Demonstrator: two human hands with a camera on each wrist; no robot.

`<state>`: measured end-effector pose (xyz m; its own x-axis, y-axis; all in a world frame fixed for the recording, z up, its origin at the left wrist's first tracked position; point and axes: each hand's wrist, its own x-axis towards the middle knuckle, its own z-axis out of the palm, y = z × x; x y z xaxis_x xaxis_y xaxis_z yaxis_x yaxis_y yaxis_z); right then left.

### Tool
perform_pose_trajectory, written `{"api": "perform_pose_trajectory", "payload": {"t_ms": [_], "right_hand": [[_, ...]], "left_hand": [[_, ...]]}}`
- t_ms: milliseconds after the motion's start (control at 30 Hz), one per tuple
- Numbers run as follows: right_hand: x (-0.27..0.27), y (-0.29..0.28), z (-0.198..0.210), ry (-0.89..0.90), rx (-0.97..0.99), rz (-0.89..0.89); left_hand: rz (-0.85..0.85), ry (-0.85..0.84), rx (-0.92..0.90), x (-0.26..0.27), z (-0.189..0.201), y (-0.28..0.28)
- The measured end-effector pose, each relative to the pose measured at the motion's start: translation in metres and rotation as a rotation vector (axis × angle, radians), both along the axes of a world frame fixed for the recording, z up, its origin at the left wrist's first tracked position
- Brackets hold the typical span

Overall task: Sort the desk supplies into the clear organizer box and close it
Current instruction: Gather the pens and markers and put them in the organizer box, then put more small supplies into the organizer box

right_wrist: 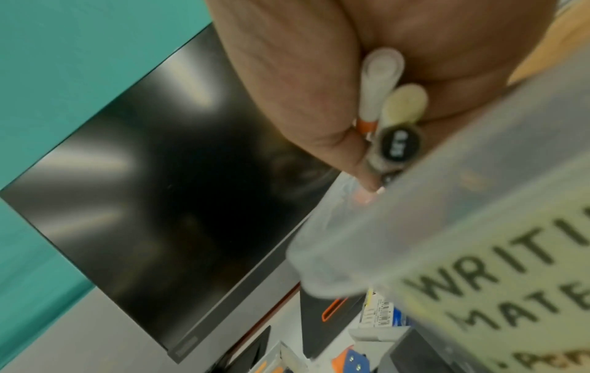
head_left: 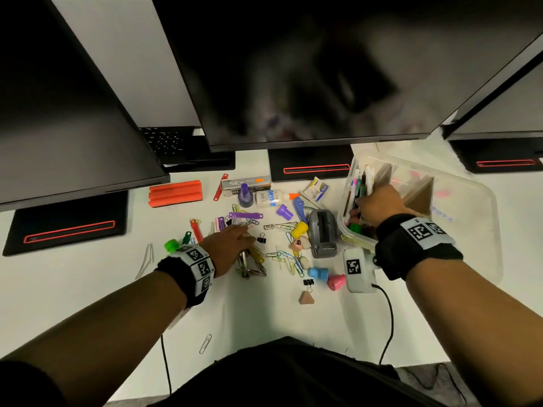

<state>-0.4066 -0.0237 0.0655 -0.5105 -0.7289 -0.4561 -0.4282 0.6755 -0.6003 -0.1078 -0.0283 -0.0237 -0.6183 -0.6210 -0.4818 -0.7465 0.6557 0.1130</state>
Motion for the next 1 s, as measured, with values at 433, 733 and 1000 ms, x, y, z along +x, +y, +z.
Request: {"api": "perform_pose_trajectory", "payload": {"t_ms": [433,733,1000], "right_hand": [[0.030,-0.010,0.023,0.356,-0.099,0.163],[0.086,0.027,-0.007,0.436,0.011,1.081],[0.094,0.055,-0.037,0.592,0.401,1.364]], "left_hand": [[0.216,0.073,-0.014,-0.001,0.019,-0.015],[0.369,0.041,-0.063,0.061,0.029,-0.029],[0.583,-0.092,0.048,0.114,0.018,-0.017]]}}
